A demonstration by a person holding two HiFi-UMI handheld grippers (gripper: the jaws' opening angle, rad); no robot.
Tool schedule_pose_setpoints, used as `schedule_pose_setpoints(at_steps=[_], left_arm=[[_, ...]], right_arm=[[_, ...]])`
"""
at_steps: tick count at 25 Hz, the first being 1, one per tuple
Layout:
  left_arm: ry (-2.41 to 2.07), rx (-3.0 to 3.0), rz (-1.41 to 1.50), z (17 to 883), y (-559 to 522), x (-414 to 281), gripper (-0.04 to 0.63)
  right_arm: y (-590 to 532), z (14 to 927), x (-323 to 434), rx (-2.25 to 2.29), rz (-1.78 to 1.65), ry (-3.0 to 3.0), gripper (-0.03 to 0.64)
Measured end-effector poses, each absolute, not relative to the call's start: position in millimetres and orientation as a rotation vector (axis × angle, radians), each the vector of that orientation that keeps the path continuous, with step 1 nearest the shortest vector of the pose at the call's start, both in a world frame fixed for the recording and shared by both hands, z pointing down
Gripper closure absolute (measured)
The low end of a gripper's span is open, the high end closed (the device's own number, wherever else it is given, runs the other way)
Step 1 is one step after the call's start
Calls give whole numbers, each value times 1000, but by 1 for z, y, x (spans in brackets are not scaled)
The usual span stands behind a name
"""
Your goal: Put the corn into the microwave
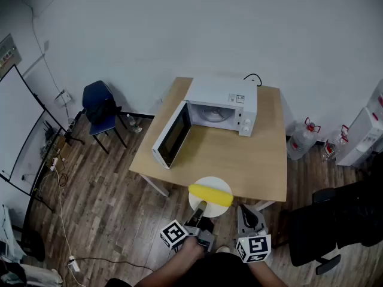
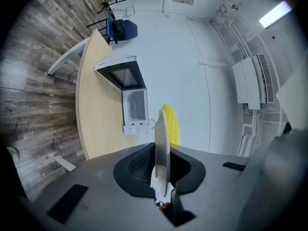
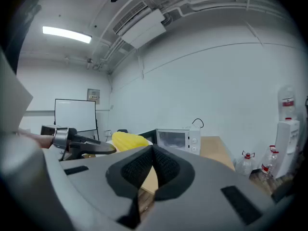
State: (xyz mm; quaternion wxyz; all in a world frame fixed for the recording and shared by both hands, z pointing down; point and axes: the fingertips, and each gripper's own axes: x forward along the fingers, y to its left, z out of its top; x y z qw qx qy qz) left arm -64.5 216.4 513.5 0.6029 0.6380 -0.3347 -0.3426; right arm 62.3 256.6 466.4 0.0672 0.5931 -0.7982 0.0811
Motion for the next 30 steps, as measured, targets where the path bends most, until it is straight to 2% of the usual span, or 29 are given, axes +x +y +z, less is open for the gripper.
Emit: schedule_pose_setpoints(at_steps=[19, 30], left_arm=[[-829, 1463, -816, 525, 206, -57, 568], [-809, 1482, -747, 540, 171, -49, 566]], right_arm=[[252, 474, 111, 1837, 241, -2424, 557], [227, 491, 115, 1828, 263, -2375, 557]])
